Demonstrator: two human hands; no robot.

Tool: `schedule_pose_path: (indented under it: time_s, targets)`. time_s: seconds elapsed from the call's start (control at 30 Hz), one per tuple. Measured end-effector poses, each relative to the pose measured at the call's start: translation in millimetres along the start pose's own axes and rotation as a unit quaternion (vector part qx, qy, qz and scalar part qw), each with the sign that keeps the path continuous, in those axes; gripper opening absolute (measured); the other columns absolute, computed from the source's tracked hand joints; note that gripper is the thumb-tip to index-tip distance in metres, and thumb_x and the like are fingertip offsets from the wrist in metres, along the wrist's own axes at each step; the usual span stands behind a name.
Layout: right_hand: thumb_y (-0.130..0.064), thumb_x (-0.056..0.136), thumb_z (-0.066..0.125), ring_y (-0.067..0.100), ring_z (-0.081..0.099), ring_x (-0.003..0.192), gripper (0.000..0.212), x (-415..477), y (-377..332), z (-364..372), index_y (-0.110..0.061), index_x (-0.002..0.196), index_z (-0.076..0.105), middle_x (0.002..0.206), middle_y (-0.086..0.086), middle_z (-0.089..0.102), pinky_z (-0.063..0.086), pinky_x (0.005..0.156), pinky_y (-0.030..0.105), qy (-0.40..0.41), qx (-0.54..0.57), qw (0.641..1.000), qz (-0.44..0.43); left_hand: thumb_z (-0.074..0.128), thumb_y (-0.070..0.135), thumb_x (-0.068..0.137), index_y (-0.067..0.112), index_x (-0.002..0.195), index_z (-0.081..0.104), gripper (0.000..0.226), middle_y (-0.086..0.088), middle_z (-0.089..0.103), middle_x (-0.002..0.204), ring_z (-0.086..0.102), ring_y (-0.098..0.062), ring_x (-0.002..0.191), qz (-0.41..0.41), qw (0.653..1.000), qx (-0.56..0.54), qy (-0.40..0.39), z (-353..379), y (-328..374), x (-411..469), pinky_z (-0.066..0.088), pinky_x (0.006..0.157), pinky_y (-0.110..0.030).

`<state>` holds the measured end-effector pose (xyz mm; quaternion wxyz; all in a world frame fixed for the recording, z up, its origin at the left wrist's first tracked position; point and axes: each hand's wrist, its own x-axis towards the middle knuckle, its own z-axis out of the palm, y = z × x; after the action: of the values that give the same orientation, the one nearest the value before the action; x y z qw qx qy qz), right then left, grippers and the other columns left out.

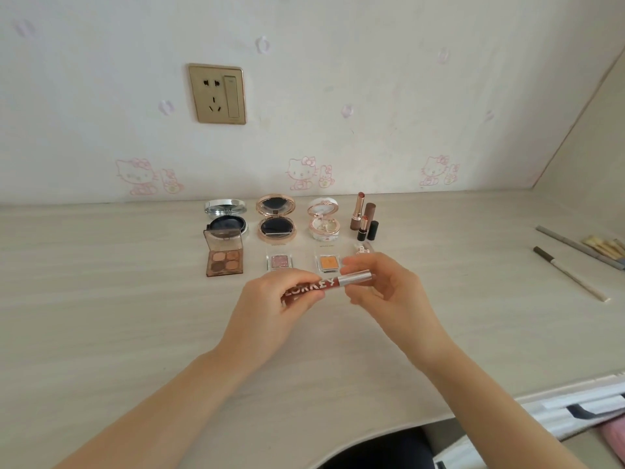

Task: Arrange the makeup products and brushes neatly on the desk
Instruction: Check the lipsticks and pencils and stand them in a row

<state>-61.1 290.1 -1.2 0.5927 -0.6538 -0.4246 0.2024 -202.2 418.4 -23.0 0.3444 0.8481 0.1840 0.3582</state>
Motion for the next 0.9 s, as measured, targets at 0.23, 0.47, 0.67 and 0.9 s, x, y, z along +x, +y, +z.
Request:
schedule_pose_path:
  time_s: [0.23,0.47,0.67,0.9]
  targets:
    - [-0.014,0.088,0.066,0.019,0.069,0.078,0.004,-7,18,20,-0.015,0.090,0.069,0.078,0.003,0.071,0.054,0.064,0.023,0.102,0.155,0.981,0.061,0.078,0.024,0.077,0.027,0.098,0.068,0.024,0.015,0.068,0.090,0.062,0.001,0.085,0.020,0.998,0.037,0.039,5,-2,-7,0.048,0.076,-0.019]
    - [0.000,0.085,0.066,0.013,0.067,0.086,0.023,-13,21,12,-0.021,0.093,0.069,0.096,-0.001,0.071,0.054,0.073,0.022,0.087,0.112,0.990,-0.003,0.067,0.040,0.082,0.033,0.093,0.065,0.013,0.014,0.067,0.083,0.064,-0.007,0.082,0.022,1.000,0.019,0.011,8,-4,-9,0.049,0.072,-0.028]
    - [-0.013,0.089,0.065,0.019,0.070,0.083,0.009,-12,21,13,-0.019,0.088,0.071,0.087,0.001,0.071,0.056,0.071,0.024,0.103,0.173,0.979,0.039,0.070,0.034,0.081,0.030,0.093,0.064,0.014,0.012,0.065,0.083,0.062,-0.007,0.079,0.050,0.998,0.044,0.021,7,-2,-9,0.048,0.072,-0.027]
    - [-0.003,0.087,0.065,0.016,0.068,0.090,0.020,-15,21,11,-0.018,0.100,0.064,0.098,0.000,0.070,0.055,0.079,0.023,0.094,0.152,0.984,0.007,0.066,0.038,0.080,0.024,0.093,0.067,0.019,0.013,0.066,0.083,0.062,-0.008,0.078,0.043,0.999,0.029,0.015,5,-1,-8,0.048,0.072,-0.025]
